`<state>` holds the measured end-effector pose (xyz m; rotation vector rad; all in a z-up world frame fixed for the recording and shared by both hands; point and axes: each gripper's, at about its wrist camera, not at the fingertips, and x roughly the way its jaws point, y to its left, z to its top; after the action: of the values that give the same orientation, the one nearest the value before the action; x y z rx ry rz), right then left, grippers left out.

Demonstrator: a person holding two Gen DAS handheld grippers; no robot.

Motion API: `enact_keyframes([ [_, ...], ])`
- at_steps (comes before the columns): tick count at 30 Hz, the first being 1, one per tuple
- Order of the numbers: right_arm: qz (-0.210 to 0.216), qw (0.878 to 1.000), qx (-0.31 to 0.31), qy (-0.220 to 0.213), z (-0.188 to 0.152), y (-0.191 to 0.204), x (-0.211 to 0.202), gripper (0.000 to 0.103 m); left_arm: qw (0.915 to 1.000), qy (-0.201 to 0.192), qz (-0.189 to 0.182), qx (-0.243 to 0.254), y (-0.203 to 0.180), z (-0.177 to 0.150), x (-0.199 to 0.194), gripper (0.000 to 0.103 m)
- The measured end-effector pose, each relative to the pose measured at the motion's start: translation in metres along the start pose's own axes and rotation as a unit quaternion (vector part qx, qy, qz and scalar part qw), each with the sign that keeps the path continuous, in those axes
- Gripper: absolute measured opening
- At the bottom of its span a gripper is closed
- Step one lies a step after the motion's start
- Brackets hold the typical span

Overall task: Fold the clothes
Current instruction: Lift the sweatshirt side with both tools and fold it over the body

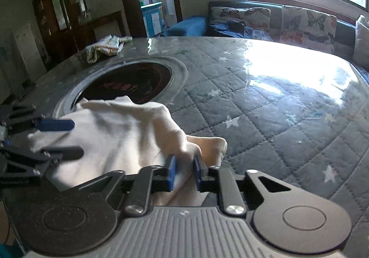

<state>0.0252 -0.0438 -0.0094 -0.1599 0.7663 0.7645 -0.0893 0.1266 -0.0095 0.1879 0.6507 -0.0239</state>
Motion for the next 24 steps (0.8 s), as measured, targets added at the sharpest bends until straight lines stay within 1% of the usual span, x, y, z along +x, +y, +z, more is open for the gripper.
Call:
enact_keyframes([
  [2,-0.005,1.0,-0.001,-0.009,0.0,0.002,-0.003,0.005,1.0,0.001,0.001,0.001,0.0,-0.002,0.001,0.053],
  [4,-0.03,0.999,-0.021,-0.022,0.002,0.008,-0.011,0.005,1.0,0.001,0.001,-0.001,0.001,-0.003,0.0,0.056],
  [6,-0.059,0.997,-0.045,-0.036,0.005,0.013,-0.018,0.004,1.0,0.001,0.0,-0.002,0.003,-0.005,0.001,0.057],
  [11,-0.1,0.993,-0.061,-0.021,0.002,0.011,-0.002,0.002,1.0,-0.001,-0.002,-0.006,0.006,-0.007,0.003,0.06],
  [13,-0.111,0.992,-0.061,-0.014,-0.002,0.006,0.007,0.002,1.0,-0.001,-0.001,-0.007,0.007,-0.007,0.003,0.065],
  [15,-0.107,0.993,-0.046,-0.016,-0.002,0.001,0.006,0.002,1.0,0.001,-0.003,-0.009,0.009,-0.007,0.003,0.065],
  [18,-0.104,0.993,-0.045,-0.031,0.004,0.002,-0.005,0.003,0.9999,-0.001,-0.006,-0.012,0.009,-0.005,0.003,0.066],
  [22,-0.05,0.997,-0.041,-0.044,0.018,0.014,-0.013,0.007,0.9995,-0.009,-0.013,-0.028,0.018,-0.002,-0.001,0.065],
  [24,-0.027,0.998,-0.047,-0.043,0.023,0.022,-0.007,0.007,0.9988,-0.013,-0.013,-0.045,0.026,0.0,-0.004,0.066],
])
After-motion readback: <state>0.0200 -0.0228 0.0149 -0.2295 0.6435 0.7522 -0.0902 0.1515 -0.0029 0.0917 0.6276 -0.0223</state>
